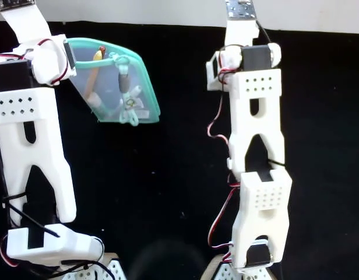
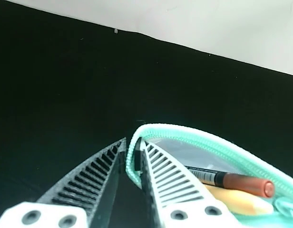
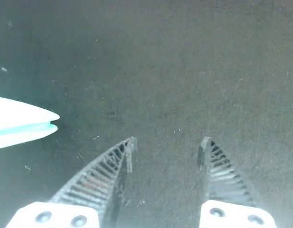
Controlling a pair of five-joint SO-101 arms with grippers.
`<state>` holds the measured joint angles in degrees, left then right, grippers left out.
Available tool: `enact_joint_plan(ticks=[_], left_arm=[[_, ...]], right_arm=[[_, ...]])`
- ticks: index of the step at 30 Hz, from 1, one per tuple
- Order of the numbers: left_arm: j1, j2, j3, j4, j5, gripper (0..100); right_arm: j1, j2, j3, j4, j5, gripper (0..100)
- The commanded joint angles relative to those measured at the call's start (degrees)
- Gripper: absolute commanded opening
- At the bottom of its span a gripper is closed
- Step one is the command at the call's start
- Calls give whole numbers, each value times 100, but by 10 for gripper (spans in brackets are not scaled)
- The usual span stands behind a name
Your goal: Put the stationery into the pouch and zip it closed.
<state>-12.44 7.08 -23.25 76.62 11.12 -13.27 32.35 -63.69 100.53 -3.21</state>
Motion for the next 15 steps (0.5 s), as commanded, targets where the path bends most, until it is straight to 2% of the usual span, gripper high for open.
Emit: enact_joint_plan(ticks=[1,7,11,15], left_arm=[[4,31,242,62,-44,80],[84,31,242,211,-62,81],[295,31,242,396,-448,81],[391,31,233,422,-492,77]], right_arm=[[48,-303,13,48,-44,220],[57,-286,48,48,-44,220],[57,-286,48,48,-44,220],[57,-286,48,48,-44,220]])
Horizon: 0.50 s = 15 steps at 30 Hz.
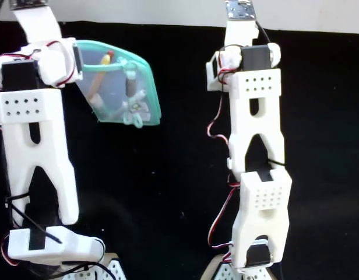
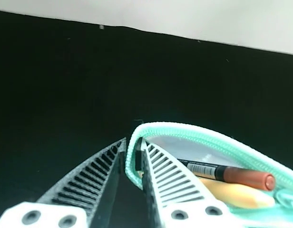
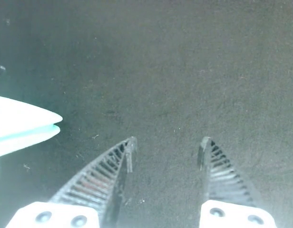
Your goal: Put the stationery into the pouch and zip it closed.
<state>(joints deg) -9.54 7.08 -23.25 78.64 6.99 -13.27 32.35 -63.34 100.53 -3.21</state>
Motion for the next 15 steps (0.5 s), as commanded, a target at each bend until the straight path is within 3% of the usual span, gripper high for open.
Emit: enact_joint_plan(ticks=[1,5,15], left_arm=[[101,31,233,220,-79,77],[110,31,242,229,-229,1],[127,-31,-382,404,97,5]], right_arm=[[57,-286,13,48,-44,220],[57,-295,13,48,-44,220],[57,-286,13,48,-44,220]])
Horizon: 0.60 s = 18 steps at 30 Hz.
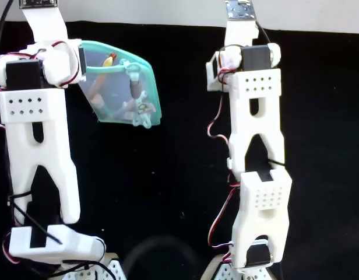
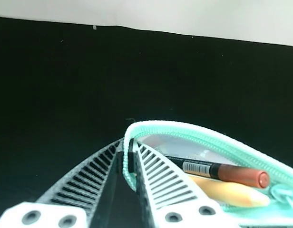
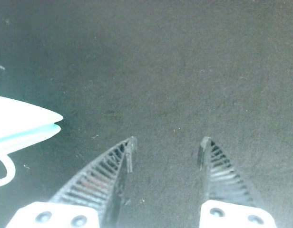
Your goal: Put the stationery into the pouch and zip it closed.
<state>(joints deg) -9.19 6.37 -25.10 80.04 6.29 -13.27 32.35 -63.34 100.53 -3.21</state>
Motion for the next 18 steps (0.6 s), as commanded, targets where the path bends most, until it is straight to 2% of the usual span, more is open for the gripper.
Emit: enact_joint_plan(ticks=[1,8,18], left_arm=[[119,40,-382,308,229,5],[470,40,-1851,1108,281,5],[488,40,-3380,1873,651,5]], right_arm=[[57,-286,13,48,-44,220],[57,-286,13,48,-44,220],[66,-303,13,48,-308,220]])
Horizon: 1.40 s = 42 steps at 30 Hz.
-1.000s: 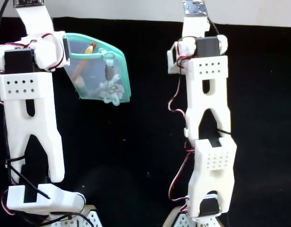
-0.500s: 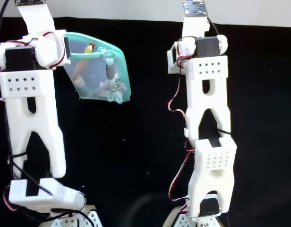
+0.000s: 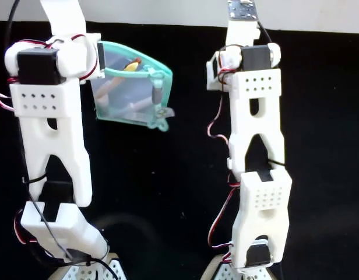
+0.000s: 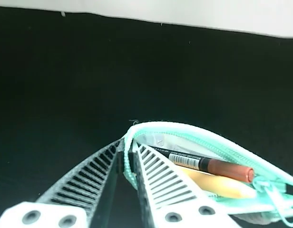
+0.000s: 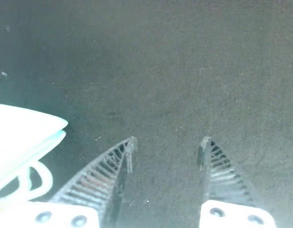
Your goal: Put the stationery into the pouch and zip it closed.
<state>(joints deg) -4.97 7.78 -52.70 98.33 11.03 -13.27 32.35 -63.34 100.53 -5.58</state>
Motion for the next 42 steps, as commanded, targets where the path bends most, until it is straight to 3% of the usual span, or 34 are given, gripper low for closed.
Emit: enact_joint_plan(ticks=[1,10,15,19,23,36,42], left_arm=[[75,-101,-760,97,229,5],[453,-40,-1042,237,255,5],[382,-31,303,176,229,5],[189,-75,1631,-527,229,5],[145,-92,2167,-809,237,5],[127,-48,2202,-809,229,5],[127,-48,2202,-809,220,5]], right_arm=[[66,-312,13,48,-70,220],[57,-303,13,48,-62,220],[57,-286,22,48,-62,220],[57,-286,22,48,-62,220],[40,-295,22,48,-53,220],[-989,-338,-831,40,-79,220],[-1042,-330,-971,48,-53,220]])
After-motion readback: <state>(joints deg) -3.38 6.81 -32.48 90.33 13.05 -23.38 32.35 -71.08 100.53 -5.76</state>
